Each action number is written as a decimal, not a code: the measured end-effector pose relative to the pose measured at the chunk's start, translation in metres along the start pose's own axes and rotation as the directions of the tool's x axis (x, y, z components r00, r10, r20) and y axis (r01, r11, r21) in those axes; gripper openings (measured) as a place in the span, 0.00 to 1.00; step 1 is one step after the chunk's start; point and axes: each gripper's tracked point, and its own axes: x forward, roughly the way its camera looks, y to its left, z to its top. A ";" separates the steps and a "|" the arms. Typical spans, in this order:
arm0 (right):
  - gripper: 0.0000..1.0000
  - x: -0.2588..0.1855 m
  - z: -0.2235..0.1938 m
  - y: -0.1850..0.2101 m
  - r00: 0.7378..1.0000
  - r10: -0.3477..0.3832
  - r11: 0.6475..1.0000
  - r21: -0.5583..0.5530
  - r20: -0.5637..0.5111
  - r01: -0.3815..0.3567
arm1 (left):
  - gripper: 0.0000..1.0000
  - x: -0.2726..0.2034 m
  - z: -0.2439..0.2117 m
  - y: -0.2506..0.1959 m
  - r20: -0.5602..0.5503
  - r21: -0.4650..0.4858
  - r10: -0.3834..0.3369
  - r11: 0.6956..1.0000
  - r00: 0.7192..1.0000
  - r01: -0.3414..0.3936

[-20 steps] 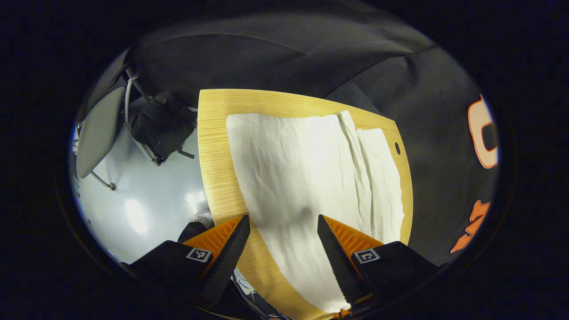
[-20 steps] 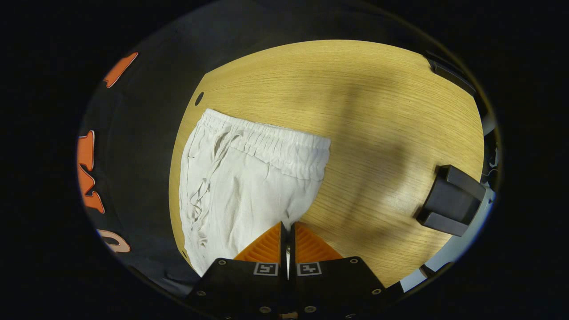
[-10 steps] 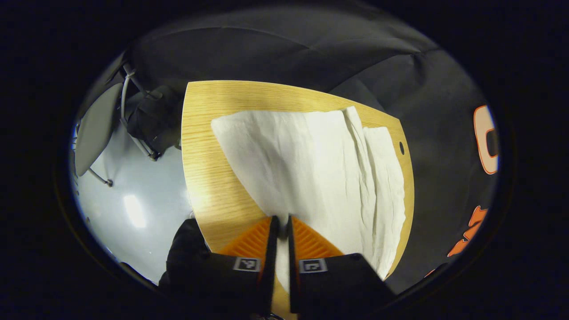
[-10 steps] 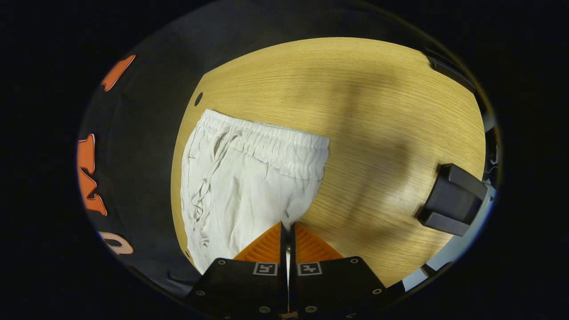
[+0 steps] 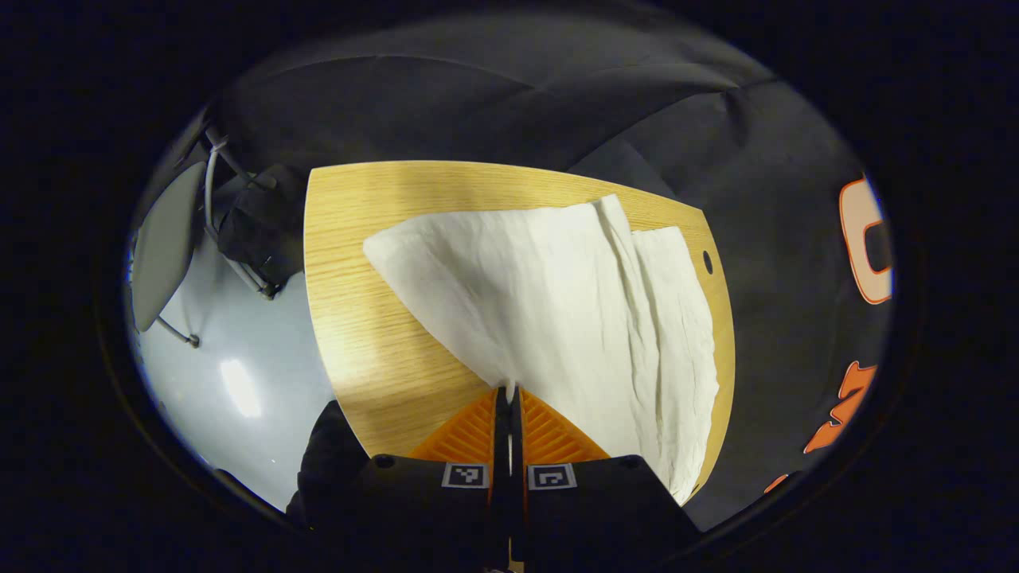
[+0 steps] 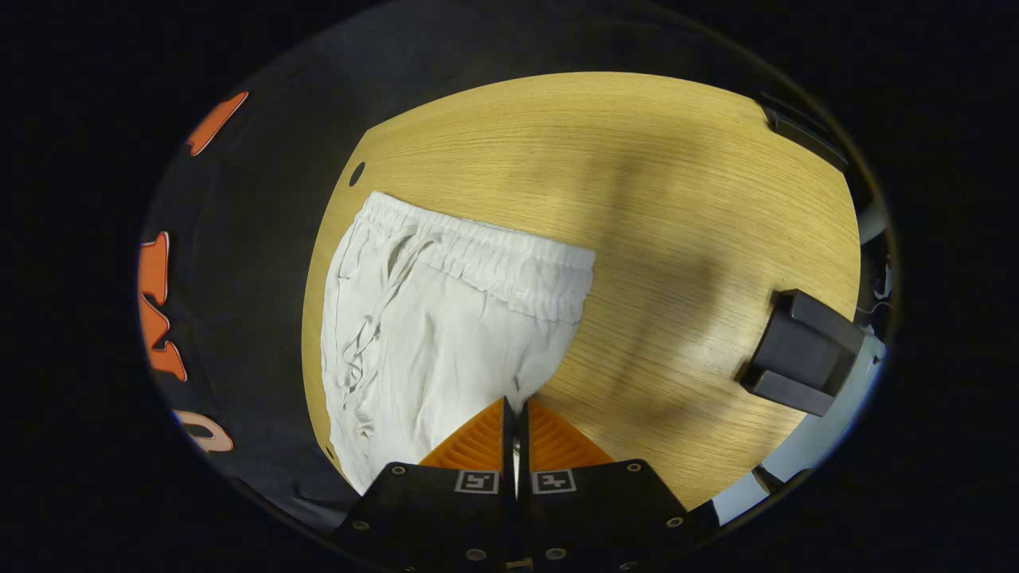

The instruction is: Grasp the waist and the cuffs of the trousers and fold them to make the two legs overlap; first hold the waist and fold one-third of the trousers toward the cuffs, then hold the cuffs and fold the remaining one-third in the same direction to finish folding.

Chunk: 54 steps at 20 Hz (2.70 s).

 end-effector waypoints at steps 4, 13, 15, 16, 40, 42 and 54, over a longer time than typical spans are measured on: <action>0.01 -0.024 0.007 0.022 0.999 0.053 0.999 0.008 0.011 -0.053 | 0.04 -0.020 0.017 -0.048 0.011 0.064 -0.087 0.994 0.996 0.086; 0.00 -0.048 0.034 0.108 0.989 0.147 0.988 -0.050 0.028 -0.145 | 0.05 -0.033 0.054 -0.124 -0.010 0.166 -0.170 0.972 0.985 0.170; 0.00 -0.047 0.043 0.125 0.989 0.144 0.987 -0.079 0.030 -0.141 | 0.04 -0.030 0.062 -0.145 -0.008 0.178 -0.178 0.968 0.984 0.177; 0.01 -0.045 0.047 0.135 0.990 0.140 0.986 -0.097 0.031 -0.136 | 0.04 -0.028 0.065 -0.156 -0.008 0.177 -0.183 0.967 0.983 0.181; 0.10 0.092 0.128 0.263 0.997 0.067 0.988 -0.138 0.036 -0.062 | 0.16 0.136 0.120 -0.327 -0.027 0.464 -0.171 0.870 0.985 0.164; 0.40 0.097 0.130 0.269 0.996 0.071 0.988 -0.142 0.048 -0.064 | 0.34 0.140 0.128 -0.334 0.002 0.492 -0.179 0.857 0.984 0.154; 0.99 0.037 0.161 0.227 0.985 0.087 0.969 -0.244 0.152 -0.048 | 0.99 0.064 0.135 -0.355 0.082 0.614 -0.273 0.771 0.958 0.167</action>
